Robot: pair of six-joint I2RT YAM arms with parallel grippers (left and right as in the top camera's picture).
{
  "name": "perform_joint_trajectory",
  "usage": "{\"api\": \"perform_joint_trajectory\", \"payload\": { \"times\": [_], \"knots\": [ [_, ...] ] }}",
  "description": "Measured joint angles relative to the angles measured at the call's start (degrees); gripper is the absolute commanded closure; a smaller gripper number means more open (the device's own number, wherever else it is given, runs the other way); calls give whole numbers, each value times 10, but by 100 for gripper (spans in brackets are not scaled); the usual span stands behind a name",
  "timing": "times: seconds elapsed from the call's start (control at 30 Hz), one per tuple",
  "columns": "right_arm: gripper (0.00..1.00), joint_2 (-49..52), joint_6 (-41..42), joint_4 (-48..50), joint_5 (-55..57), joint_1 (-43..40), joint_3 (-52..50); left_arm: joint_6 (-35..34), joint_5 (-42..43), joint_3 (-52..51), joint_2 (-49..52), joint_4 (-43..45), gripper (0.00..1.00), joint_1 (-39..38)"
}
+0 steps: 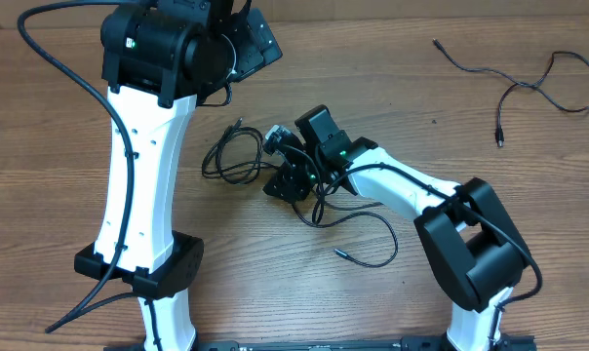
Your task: Untangle cables
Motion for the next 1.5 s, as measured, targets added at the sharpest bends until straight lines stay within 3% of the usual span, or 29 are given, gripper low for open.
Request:
{"api": "perform_joint_trajectory", "payload": {
  "times": [0.1, 0.3, 0.63, 0.77, 1.1, 1.5],
  "knots": [
    [60, 14, 1, 1, 0, 0, 0, 0, 0, 0, 0, 0, 0, 0],
    [96, 18, 4, 3, 0, 0, 0, 0, 0, 0, 0, 0, 0, 0],
    [96, 18, 45, 7, 0, -2, 0, 0, 0, 0, 0, 0, 0, 0],
    [96, -3, 64, -49, 0, -23, -1, 0, 0, 0, 0, 0, 0, 0],
    [96, -287, 170, -94, 2, -125, -1, 0, 0, 0, 0, 0, 0, 0],
    [96, -451, 188, -58, 120, -124, -1, 0, 0, 0, 0, 0, 1, 0]
  ]
}}
